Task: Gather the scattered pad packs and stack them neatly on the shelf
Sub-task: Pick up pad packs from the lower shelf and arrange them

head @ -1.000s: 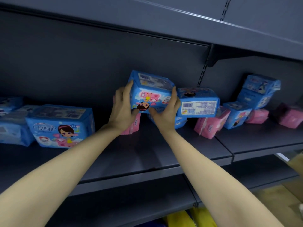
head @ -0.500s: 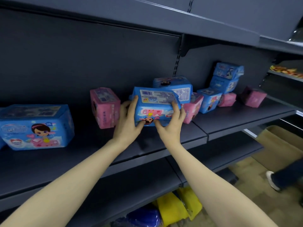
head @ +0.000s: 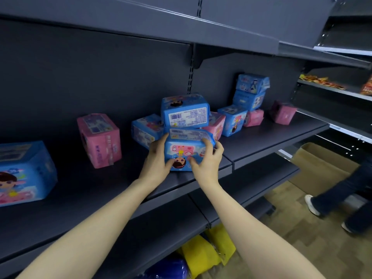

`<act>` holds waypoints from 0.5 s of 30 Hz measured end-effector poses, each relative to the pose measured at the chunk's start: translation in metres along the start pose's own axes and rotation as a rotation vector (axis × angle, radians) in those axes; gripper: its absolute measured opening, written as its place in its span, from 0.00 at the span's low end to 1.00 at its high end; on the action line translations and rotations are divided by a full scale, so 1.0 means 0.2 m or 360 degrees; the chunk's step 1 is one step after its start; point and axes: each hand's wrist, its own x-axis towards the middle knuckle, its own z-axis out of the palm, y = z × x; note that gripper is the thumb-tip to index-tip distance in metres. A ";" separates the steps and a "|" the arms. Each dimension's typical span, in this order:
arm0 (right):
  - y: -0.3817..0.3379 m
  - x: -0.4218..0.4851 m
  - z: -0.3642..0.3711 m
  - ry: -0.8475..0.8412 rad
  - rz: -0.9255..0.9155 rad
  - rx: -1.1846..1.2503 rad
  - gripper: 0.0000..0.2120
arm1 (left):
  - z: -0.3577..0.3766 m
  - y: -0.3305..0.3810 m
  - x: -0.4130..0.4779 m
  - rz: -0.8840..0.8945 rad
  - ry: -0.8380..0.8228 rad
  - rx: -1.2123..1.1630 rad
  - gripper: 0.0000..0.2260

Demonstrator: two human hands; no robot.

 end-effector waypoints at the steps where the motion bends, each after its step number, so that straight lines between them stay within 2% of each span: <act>1: 0.00 0.01 0.00 -0.0021 0.0002 -0.0024 0.30 | 0.00 0.00 0.00 -0.0030 -0.0004 0.0000 0.35; 5: -0.06 0.03 0.00 0.0048 -0.0065 -0.0161 0.28 | -0.04 0.00 0.02 -0.0039 0.0023 0.0020 0.35; 10: -0.23 0.07 0.07 0.0309 -0.0413 -0.0213 0.25 | -0.16 0.02 0.07 0.0090 0.0190 0.0351 0.32; 15: -0.43 0.07 0.21 0.0099 -0.0669 -0.0016 0.19 | -0.33 -0.02 0.09 0.0154 0.0377 0.0453 0.31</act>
